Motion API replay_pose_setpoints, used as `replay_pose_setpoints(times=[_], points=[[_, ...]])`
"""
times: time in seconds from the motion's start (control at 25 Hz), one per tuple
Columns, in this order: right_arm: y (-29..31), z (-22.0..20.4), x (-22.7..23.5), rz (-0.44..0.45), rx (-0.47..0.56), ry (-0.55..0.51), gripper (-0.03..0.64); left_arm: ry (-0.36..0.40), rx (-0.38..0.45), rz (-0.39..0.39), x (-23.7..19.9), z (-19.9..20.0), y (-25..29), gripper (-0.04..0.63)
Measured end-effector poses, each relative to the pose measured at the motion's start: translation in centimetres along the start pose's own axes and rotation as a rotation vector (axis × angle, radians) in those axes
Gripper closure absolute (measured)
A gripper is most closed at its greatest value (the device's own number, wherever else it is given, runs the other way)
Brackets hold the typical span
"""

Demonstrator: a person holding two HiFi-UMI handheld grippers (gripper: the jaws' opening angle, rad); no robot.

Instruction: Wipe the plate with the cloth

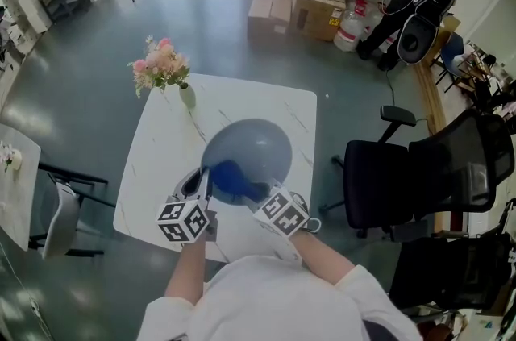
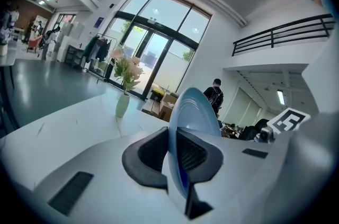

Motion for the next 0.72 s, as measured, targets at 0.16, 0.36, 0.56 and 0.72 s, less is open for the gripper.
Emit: replay_pose_setpoints(times=[0.16,0.36,0.56,0.72], points=[[-0.2,-2.9,0.9,0.002,-0.072,0.051,0.525,0.008,0.032,0.022,-0.9,1.2,0.1,0.549],[-3.3,-5.5,4.0,-0.118,-0.081,0.139,0.525,0.034,0.022,0.028,-1.4,1.0,-0.4,0.549],[-7.4,-5.7,7.8,-0.275,-0.026,0.175,0.525,0.053,-0.025,0.018,-1.3,-0.9,-0.8,0.548],[-9.8,-4.4,9.7,-0.364,0.017,0.155,0.525,0.053,-0.062,-0.008,-0.6,-2.4,-0.9,0.548]])
Point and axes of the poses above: the fingertips, and each gripper's own axes: y forward along the fingers, x to its right, z out of its top, the point moved 2 cm from there along -y, backward along the fingers, and after that the axes turned 14 degrees about z, right-handed, at the moved point
